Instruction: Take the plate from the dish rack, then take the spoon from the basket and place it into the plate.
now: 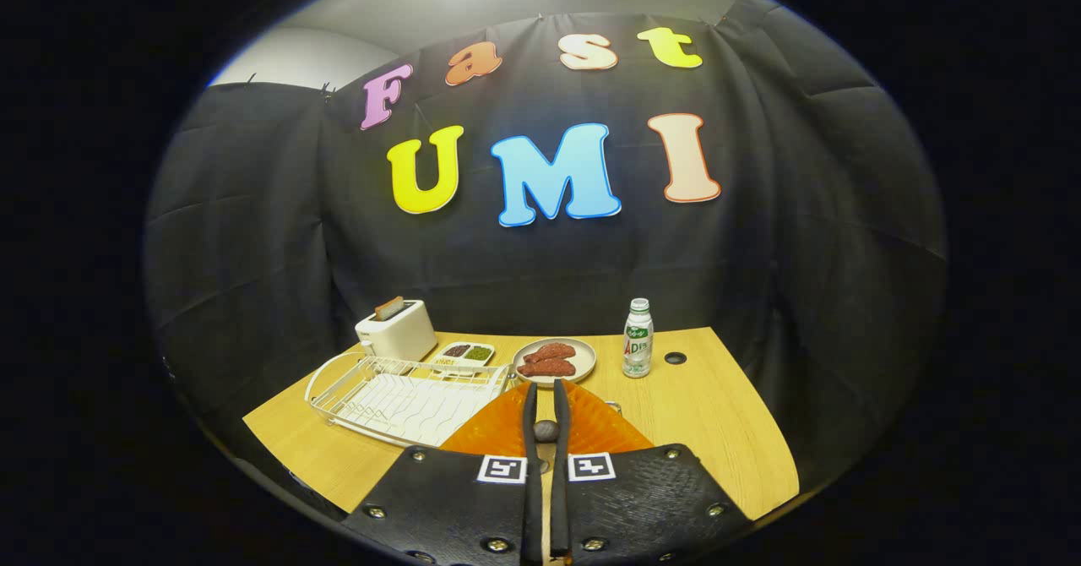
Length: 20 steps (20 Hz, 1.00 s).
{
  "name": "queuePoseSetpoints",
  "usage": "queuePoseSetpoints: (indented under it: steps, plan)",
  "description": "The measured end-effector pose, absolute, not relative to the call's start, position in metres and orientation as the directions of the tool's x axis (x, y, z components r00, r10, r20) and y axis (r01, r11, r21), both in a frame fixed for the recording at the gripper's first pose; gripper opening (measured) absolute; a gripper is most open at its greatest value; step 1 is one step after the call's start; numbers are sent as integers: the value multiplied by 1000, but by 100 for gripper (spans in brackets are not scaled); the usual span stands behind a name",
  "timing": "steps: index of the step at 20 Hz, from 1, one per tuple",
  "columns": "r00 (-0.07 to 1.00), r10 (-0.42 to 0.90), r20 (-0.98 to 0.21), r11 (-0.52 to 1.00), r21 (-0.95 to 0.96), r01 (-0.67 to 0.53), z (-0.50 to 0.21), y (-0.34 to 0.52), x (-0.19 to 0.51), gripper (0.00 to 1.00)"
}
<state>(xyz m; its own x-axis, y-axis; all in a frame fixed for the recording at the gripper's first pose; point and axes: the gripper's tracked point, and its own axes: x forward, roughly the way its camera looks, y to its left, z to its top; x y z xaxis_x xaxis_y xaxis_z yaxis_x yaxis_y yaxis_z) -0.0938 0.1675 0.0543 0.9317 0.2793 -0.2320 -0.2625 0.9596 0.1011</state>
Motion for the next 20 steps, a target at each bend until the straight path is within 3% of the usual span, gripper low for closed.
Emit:
queuePoseSetpoints:
  steps: [20]
  plan:
    - [769,496,-404,859,99,-502,-21,298,-121,4]
